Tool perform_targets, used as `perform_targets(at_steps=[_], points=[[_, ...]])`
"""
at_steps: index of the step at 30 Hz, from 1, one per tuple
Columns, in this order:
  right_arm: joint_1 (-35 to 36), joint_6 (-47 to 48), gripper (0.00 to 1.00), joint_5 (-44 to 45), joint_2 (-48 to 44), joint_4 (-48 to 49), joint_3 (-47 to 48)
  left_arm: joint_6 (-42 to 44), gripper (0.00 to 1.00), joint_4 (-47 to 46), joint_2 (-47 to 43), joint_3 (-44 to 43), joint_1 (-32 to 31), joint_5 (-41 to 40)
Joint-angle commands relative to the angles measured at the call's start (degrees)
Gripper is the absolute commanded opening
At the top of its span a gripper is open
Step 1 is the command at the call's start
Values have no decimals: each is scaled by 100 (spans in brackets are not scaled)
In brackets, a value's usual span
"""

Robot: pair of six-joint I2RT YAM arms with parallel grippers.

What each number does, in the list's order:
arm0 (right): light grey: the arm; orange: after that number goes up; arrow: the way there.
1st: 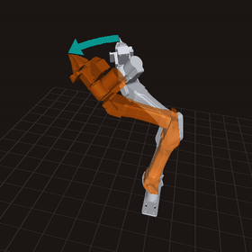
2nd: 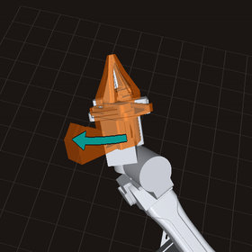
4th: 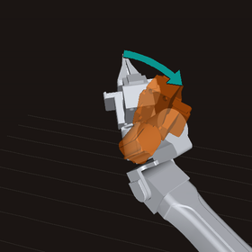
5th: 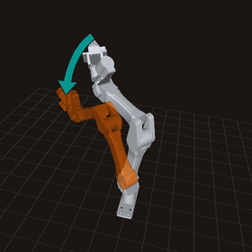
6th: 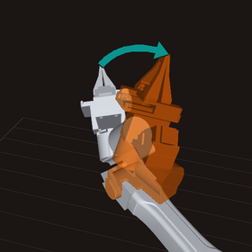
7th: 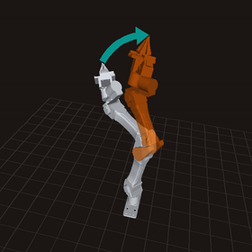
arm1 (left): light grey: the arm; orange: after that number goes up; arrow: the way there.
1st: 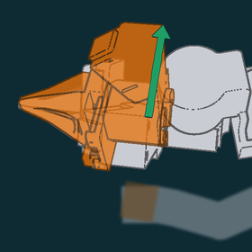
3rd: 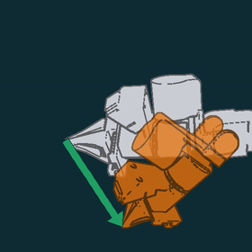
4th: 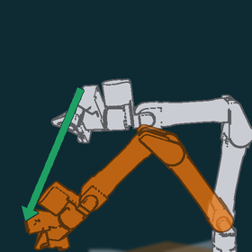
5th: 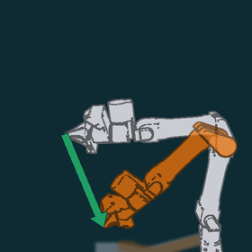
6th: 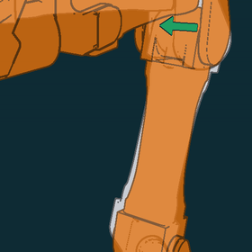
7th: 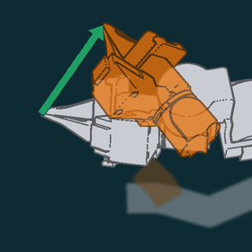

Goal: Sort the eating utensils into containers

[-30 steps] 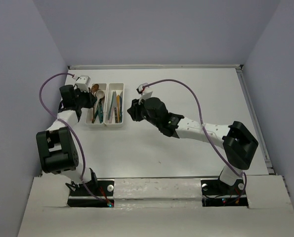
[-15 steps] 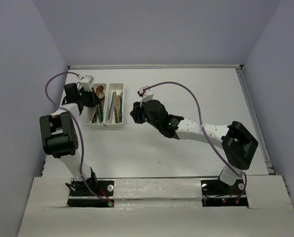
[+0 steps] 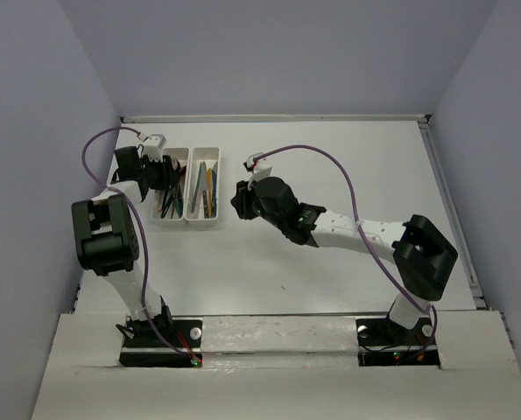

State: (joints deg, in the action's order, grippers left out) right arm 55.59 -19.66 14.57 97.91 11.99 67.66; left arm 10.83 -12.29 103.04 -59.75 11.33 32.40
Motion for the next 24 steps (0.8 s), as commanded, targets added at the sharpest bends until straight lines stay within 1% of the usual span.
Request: perform_targets(at_steps=[1, 7, 9, 12, 13, 15, 16, 17, 18, 20, 22, 24], points=[[22, 76, 36, -24, -9, 58, 90, -46, 50, -63, -214, -248, 1, -252], [22, 59, 36, -15, -35, -30, 81, -90, 52, -1, -522, -248, -8, -226], [22, -2, 36, 125, -70, -126, 72, -134, 52, 43, -689, -265, -8, -156], [22, -160, 36, 572, -97, -600, 133, -169, 53, 157, -987, -266, -8, -33], [-83, -248, 37, 652, -96, -801, 212, -178, 53, 227, -1075, -257, -8, -15], [-443, -582, 37, 575, -88, -1608, 248, -160, 55, 306, -1373, -231, 9, -32], [-601, -705, 37, 574, -88, -1612, 248, -160, 55, 307, -1470, -213, 9, -50], [-950, -915, 38, 286, -157, -1803, 135, -108, 56, 341, -1672, -196, 27, -111], [-1110, -1004, 38, 136, -219, -1831, 29, -73, 56, 359, -1778, -178, 36, -155], [-1540, -1223, 38, -102, -481, -1849, -408, 42, 58, 359, -2050, -55, 123, -356], [-1805, -1347, 40, -77, -719, -1858, -726, 243, 59, 342, -2209, 33, 299, -541], [-2279, -1435, 43, -42, -1132, -1876, -1236, 375, 60, 333, -2438, 191, 448, -849]])
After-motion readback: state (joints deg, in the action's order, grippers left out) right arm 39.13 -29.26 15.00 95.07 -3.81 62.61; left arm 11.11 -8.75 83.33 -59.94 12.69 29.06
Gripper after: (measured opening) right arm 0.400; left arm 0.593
